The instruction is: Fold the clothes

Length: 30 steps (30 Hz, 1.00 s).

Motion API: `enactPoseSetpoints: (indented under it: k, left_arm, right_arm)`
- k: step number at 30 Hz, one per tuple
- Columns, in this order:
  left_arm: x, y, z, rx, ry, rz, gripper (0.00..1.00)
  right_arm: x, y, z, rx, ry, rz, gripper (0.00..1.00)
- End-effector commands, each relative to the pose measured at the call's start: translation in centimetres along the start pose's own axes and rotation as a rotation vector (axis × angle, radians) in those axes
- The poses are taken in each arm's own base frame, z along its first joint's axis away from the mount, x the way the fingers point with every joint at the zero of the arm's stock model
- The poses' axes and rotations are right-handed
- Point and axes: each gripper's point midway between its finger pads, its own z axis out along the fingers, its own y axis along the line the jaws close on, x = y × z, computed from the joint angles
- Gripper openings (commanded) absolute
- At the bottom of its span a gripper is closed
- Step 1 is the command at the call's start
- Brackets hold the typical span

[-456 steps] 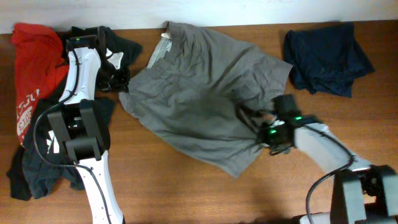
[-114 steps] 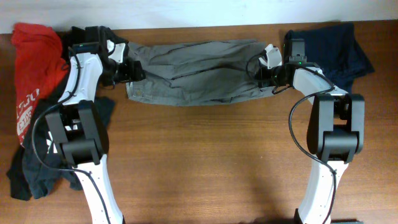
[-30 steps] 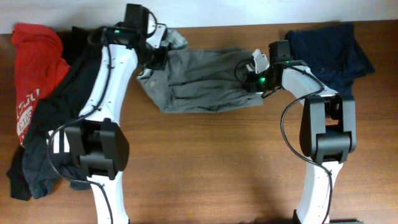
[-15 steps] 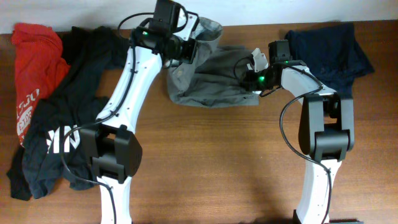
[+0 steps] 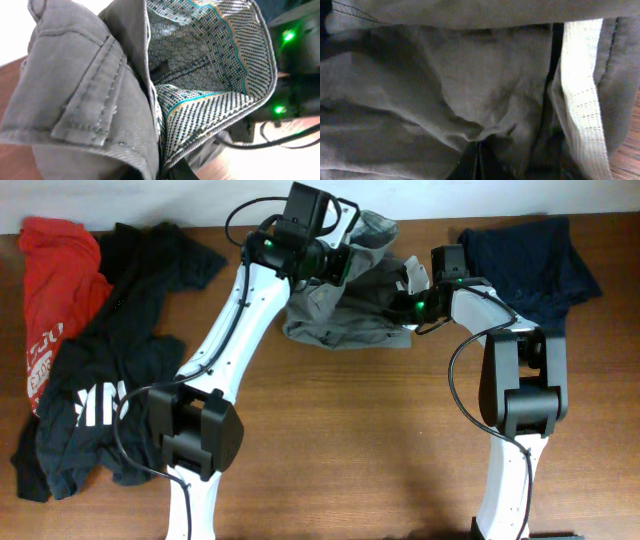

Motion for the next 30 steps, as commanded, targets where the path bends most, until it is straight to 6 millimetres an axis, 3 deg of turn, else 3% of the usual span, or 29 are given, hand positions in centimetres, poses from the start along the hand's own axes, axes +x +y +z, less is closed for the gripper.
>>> enactPoseSetpoints:
  k: [1, 6, 10, 13, 17, 20, 25, 30]
  left_arm:
    - [-1.5, -1.6, 0.1, 0.047, -0.051, -0.026, 0.01]
    - [-1.6, -2.6, 1.5, 0.100, -0.064, -0.028, 0.01]
    - [-0.5, -3.5, 3.2, 0.117, -0.031, -0.026, 0.01]
    - [0.5, -3.5, 4.4, 0.120, -0.003, -0.030, 0.14]
    - [1.0, -3.6, 5.0, 0.122, 0.009, -0.030, 0.18]
    - [1.0, -3.7, 5.1, 0.124, 0.011, -0.029, 0.18]
    - [1.0, -3.7, 5.1, 0.123, 0.012, -0.030, 0.17]
    - [1.1, -3.7, 5.1, 0.123, 0.015, -0.030, 0.17]
  right_arm:
    - [8.4, -4.1, 5.4, 0.097, 0.216, 0.101, 0.04]
    - [8.4, -4.1, 5.4, 0.097, 0.216, 0.101, 0.04]
    - [8.5, -4.1, 5.4, 0.097, 0.217, 0.101, 0.04]
    - [8.4, -4.0, 5.4, 0.095, 0.215, 0.101, 0.04]
    - [6.9, -2.8, 4.9, 0.014, 0.178, 0.099, 0.04]
    - [3.8, -1.7, 2.5, -0.038, 0.119, 0.103, 0.04]
    - [-1.2, -1.2, -3.6, -0.019, 0.008, 0.117, 0.04]
    - [-4.6, -1.1, -9.5, 0.003, -0.092, 0.124, 0.04]
